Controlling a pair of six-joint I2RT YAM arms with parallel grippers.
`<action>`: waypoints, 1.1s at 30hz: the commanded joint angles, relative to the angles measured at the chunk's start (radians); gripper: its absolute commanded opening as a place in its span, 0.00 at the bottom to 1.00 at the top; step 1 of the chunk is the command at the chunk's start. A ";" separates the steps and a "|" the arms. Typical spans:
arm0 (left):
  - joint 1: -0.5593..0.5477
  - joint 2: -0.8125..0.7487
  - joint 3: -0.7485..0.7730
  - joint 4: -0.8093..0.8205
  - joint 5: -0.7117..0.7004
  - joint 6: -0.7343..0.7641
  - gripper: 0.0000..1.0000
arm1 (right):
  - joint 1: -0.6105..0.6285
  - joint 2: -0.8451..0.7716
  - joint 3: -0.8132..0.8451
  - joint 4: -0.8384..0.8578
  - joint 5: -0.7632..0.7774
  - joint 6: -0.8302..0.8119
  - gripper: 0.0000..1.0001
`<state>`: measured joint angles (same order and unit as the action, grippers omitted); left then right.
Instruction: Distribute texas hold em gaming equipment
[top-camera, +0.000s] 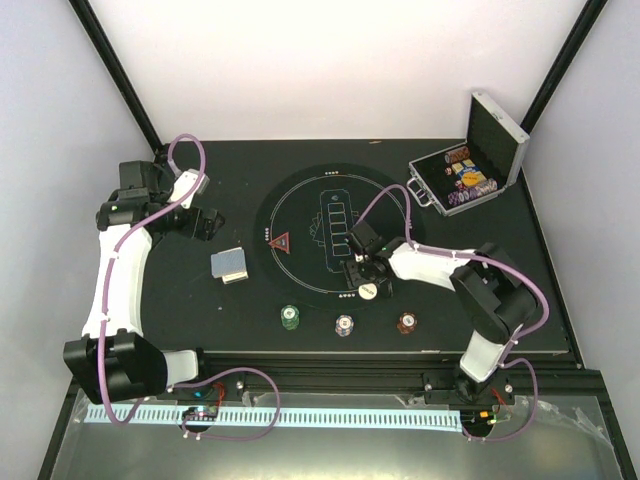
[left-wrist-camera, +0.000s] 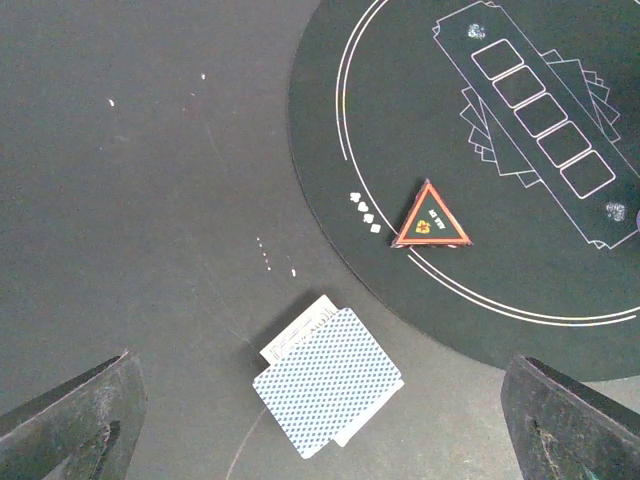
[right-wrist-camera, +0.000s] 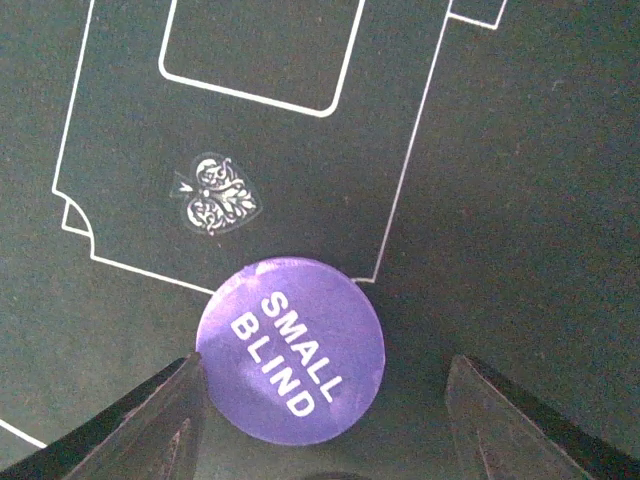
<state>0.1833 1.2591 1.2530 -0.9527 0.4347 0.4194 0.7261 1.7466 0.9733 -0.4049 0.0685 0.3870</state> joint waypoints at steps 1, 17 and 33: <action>0.005 -0.006 0.052 -0.027 0.014 0.006 0.99 | 0.001 -0.028 -0.051 -0.006 -0.018 0.014 0.68; 0.006 -0.021 0.050 -0.033 0.022 0.001 0.99 | 0.032 -0.048 -0.092 -0.026 0.015 0.019 0.59; 0.007 -0.007 0.046 -0.039 0.024 0.005 0.99 | 0.084 -0.001 -0.065 -0.042 0.086 0.027 0.50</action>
<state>0.1833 1.2491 1.2621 -0.9657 0.4419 0.4236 0.8005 1.7065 0.9066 -0.3851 0.1520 0.3985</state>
